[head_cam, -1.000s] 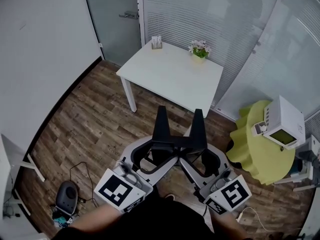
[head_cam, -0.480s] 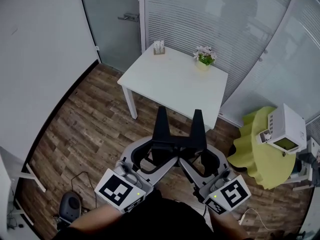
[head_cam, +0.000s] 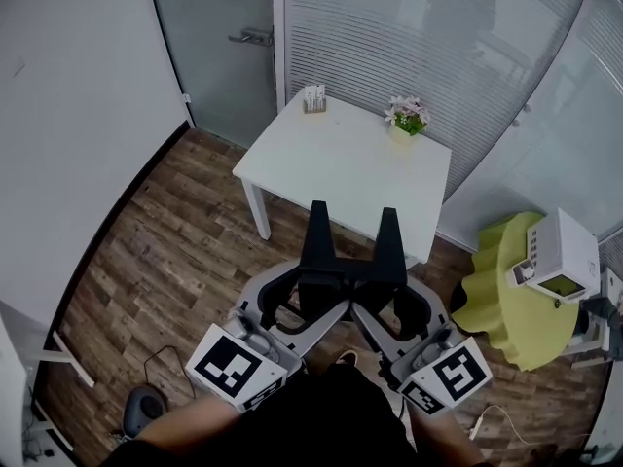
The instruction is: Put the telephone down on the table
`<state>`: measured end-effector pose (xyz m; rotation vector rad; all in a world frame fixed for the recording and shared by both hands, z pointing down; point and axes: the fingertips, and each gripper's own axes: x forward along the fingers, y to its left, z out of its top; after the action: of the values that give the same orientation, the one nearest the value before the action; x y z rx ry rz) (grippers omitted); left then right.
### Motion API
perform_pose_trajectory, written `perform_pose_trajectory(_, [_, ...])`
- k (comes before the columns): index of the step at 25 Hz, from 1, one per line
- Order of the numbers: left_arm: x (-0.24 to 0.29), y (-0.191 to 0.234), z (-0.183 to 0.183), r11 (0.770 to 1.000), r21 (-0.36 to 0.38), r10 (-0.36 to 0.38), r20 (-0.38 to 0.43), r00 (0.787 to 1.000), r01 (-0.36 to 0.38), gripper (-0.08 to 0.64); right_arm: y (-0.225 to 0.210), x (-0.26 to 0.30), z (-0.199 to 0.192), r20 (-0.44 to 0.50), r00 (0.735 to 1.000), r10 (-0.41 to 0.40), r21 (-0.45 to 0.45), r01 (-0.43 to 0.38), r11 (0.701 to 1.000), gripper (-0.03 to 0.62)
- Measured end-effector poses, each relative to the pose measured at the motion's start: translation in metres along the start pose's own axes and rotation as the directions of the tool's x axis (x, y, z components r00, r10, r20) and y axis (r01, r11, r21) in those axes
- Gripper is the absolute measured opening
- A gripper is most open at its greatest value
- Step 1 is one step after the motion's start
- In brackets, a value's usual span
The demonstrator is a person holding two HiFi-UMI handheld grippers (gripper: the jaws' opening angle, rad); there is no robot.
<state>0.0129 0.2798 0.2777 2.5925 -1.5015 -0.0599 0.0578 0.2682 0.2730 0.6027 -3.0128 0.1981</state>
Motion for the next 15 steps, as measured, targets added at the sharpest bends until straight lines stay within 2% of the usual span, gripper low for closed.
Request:
perform_pose_trajectory(6, [0.022, 0.026, 0.0, 1.0, -0.006, 0.009, -0.001, 1.0, -0.009, 0.268, -0.025, 0.022, -0.001, 0.001, 1.0, 0.001, 0.008, -0.001, 1.0, 0.239])
perform_pose_trajectory(15, [0.071, 0.075, 0.007, 0.999, 0.008, 0.054, -0.016, 0.998, -0.054, 0.268, -0.082, 0.066, 0.007, 0.013, 0.999, 0.05, 0.022, -0.05, 0.999, 0.238])
